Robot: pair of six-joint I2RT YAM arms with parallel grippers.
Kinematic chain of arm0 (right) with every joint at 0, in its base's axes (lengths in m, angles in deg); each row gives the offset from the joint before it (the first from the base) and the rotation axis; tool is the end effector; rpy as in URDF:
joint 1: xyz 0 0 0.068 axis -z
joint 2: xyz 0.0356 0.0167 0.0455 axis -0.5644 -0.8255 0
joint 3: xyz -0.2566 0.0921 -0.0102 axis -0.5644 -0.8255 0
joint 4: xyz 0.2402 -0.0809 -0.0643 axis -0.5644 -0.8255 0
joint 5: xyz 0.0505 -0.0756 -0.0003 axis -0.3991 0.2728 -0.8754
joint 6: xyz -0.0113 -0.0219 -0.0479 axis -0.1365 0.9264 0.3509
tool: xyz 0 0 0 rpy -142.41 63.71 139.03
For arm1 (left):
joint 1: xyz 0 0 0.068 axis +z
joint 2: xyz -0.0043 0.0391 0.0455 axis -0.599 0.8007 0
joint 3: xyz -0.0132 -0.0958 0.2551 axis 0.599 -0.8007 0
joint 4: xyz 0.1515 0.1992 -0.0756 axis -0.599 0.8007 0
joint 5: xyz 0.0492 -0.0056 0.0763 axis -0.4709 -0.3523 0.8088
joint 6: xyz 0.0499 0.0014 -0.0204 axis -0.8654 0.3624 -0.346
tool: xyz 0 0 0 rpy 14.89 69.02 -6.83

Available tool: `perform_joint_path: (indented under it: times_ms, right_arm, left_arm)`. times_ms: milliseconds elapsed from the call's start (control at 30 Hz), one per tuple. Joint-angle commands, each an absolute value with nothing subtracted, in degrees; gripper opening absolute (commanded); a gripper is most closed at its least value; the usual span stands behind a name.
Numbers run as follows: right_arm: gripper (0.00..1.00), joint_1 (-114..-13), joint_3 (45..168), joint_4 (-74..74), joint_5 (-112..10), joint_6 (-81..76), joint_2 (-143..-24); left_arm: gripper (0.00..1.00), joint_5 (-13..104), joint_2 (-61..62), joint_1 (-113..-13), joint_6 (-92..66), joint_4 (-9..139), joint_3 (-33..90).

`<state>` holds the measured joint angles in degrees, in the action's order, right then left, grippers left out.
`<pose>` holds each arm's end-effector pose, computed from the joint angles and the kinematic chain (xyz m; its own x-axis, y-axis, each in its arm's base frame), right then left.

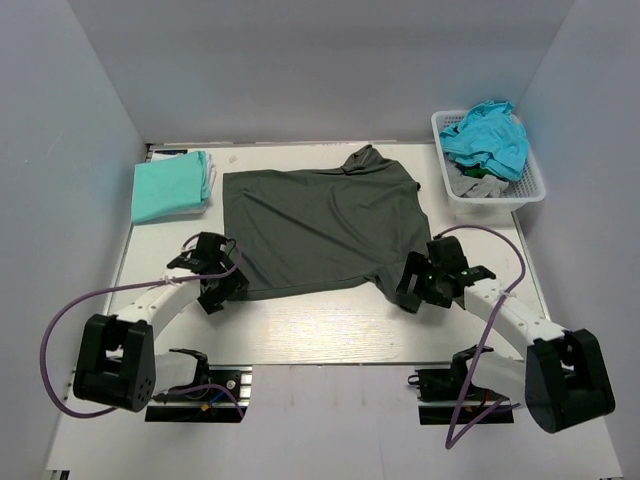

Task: Fold and stack the t-shirts
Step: Grap the side of the flattened tshirt closest away from the robot with both arms

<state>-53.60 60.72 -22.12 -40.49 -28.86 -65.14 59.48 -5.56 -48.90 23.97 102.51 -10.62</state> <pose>0.1896 0.0642 0.1755 -0.8167 0.2893 -0.4993 0.1691 0.9473 0.2722 0.1917 -0.0377 0.1605 -0.7456 -0.6061 -0.2772 -0.5800 0.7949 -0.1781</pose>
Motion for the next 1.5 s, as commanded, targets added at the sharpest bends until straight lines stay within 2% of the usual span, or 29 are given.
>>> perform_joint_path:
  times_ms: [0,133,233,267,300,400,500,533,633,667,733,800,933,1000,1033,1100,1133,1167,1200,1233,1267,1300,1400,1433,1467]
  right_arm:
    - [0.89,-53.6,59.7,-18.7,-42.8,-28.2,-68.3]
    - [0.85,-53.6,58.8,-17.9,-42.8,-27.7,-70.1]
    - [0.85,-53.5,57.6,-17.3,-42.8,-28.4,-70.5]
    - [0.82,-53.5,57.4,-16.9,-44.6,-28.6,-70.9]
    - [0.78,-53.5,57.3,-16.8,-44.7,-28.8,-71.3]
    - [0.59,-53.5,57.2,-16.8,-46.1,-28.4,-71.9]
    - [0.48,-53.8,56.4,-17.6,-48.1,-28.7,-71.6]
    - [0.39,-53.8,56.0,-17.5,-48.0,-28.5,-70.9]
    - [0.27,-53.6,56.4,-19.2,-46.2,-28.8,-70.1]
    - [0.17,-53.5,57.2,-21.0,-45.7,-28.8,-69.1]
    - [0.12,-53.6,58.0,-22.7,-44.2,-28.8,-68.4]
    - [0.01,-53.4,59.0,-28.3,-40.4,-29.3,-66.5]
    - [0.0,-53.9,61.2,-37.7,-36.9,-32.4,-61.0]
    - [0.0,-53.4,61.7,-38.7,-38.8,-34.4,-58.6]
    - [0.0,-53.3,61.9,-39.4,-38.4,-35.4,-58.4]
    - [0.0,-53.3,62.5,-40.2,-38.3,-36.1,-59.8]
    - [0.0,-53.6,62.6,-41.1,-37.8,-36.3,-60.3]
    - [0.01,-53.5,62.7,-41.2,-37.7,-36.2,-60.9]
    - [0.17,-53.5,62.7,-41.2,-37.4,-36.2,-61.5]
    - [0.23,-53.4,62.8,-40.7,-37.4,-36.1,-61.6]
    - [0.27,-53.3,62.9,-40.7,-37.9,-36.1,-61.8]
    - [0.44,-53.6,63.1,-40.5,-38.2,-35.6,-61.9]
    - [0.7,-53.5,63.6,-41.5,-39.2,-35.8,-61.9]
    - [0.88,-53.4,64.2,-41.9,-39.2,-35.6,-61.6]
    - [0.9,-53.5,64.4,-43.0,-38.6,-35.6,-61.3]
  left_arm:
    - [0.81,61.2,-2.8,-48.7,25.2,98.8,-9.9]
    - [0.66,61.2,0.8,-48.7,25.2,96.7,-10.5]
    - [0.45,59.9,1.6,-49.2,25.2,96.1,-10.5]
    - [0.39,59.9,1.6,-49.2,25.2,96.1,-11.1]
    - [0.24,59.9,1.6,-49.2,25.2,96.1,-11.1]
    - [0.08,59.9,1.6,-49.2,25.7,97.0,-11.6]
    - [0.08,60.5,0.3,-49.2,25.7,98.7,-11.1]
    - [0.08,60.5,0.3,-49.2,25.7,99.5,-11.1]
    - [0.08,61.0,-1.0,-49.2,25.7,101.0,-10.5]
    - [0.06,61.0,-1.6,-49.2,25.7,102.4,-9.9]
    - [0.04,61.7,-2.4,-49.2,25.7,103.8,-9.2]
    - [0.02,62.4,-3.7,-49.2,25.7,106.6,-8.6]
    - [0.03,63.0,-6.7,-49.2,26.8,110.0,-9.2]
    - [0.09,63.0,-8.4,-49.2,26.8,110.0,-9.8]
    - [0.18,63.0,-8.5,-49.2,26.8,110.0,-10.5]
    - [0.29,62.3,-9.0,-49.2,26.8,109.5,-10.5]
    - [0.3,62.3,-9.0,-49.2,26.8,109.5,-10.5]
    - [0.34,62.3,-9.0,-49.2,26.8,109.5,-10.5]
    - [0.36,62.3,-9.0,-49.2,26.8,109.5,-10.5]
    - [0.38,62.3,-8.5,-49.2,26.8,110.1,-9.9]
    - [0.45,62.8,-8.5,-49.2,26.8,110.1,-9.9]
    - [0.53,62.8,-8.5,-49.2,26.8,111.0,-9.3]
    - [0.77,62.8,-9.0,-49.2,26.8,113.4,-8.7]
    - [0.77,62.8,-9.0,-49.2,27.3,114.1,-8.0]
    - [0.79,62.8,-9.9,-49.2,27.3,115.5,-7.4]
